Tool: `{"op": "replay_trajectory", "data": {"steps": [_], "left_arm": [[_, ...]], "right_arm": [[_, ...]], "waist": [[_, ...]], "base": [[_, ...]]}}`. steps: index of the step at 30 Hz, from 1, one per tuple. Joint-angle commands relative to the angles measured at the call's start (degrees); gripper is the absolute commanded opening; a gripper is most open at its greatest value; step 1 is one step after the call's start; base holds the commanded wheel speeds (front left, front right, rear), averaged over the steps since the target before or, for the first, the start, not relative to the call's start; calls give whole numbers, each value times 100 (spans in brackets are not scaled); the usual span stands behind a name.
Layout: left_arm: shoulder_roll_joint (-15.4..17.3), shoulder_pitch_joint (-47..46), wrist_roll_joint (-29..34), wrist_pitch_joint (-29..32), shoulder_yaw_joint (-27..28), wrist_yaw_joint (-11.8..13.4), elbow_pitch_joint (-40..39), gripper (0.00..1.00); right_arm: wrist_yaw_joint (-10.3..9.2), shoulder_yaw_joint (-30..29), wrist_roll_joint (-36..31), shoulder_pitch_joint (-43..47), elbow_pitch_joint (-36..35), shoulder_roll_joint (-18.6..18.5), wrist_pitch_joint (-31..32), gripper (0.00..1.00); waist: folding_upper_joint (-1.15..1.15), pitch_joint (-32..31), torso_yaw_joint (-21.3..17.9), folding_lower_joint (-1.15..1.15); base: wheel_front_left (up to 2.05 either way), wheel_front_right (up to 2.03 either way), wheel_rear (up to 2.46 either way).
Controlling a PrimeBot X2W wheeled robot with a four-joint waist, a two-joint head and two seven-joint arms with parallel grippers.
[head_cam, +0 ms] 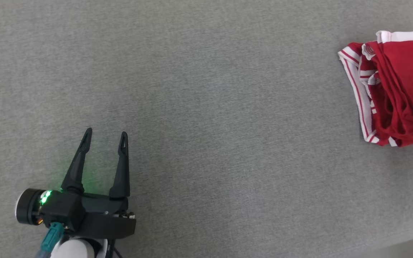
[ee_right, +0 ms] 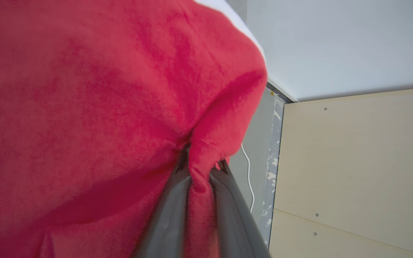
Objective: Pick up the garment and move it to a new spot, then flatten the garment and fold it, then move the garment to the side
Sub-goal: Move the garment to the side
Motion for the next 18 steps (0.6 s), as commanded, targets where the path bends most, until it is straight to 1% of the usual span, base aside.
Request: {"op": "replay_trajectory", "data": {"steps": [1,4,9,15,18], "left_arm": [[79,24,81,-16,-56,-35,-31,100],[74,82,74,-16,-56,-20,-100,100],[31,275,64,-15,-24,-25,-228,100],[-45,607,-5,-16,82,-9,-194,100],[-77,777,-48,-16,132,16,-120,100]], "right_arm": [[-17,-153,-185,85,80,47,-185,100],[-17,-342,-338,146,160,138,-378,100],[-17,-891,-626,403,82,414,-831,100],[-17,-1295,-803,798,-515,933,-1264,100],[-17,-1501,-803,1100,-873,1264,-1481,100]], "waist": [[-1,4,165,0],[-1,-56,227,0],[-1,-354,357,0],[-1,-861,447,0],[-1,-1180,505,0]], "base": [[0,0,0],[0,0,0],[0,0,0],[0,0,0],[0,0,0]]}}
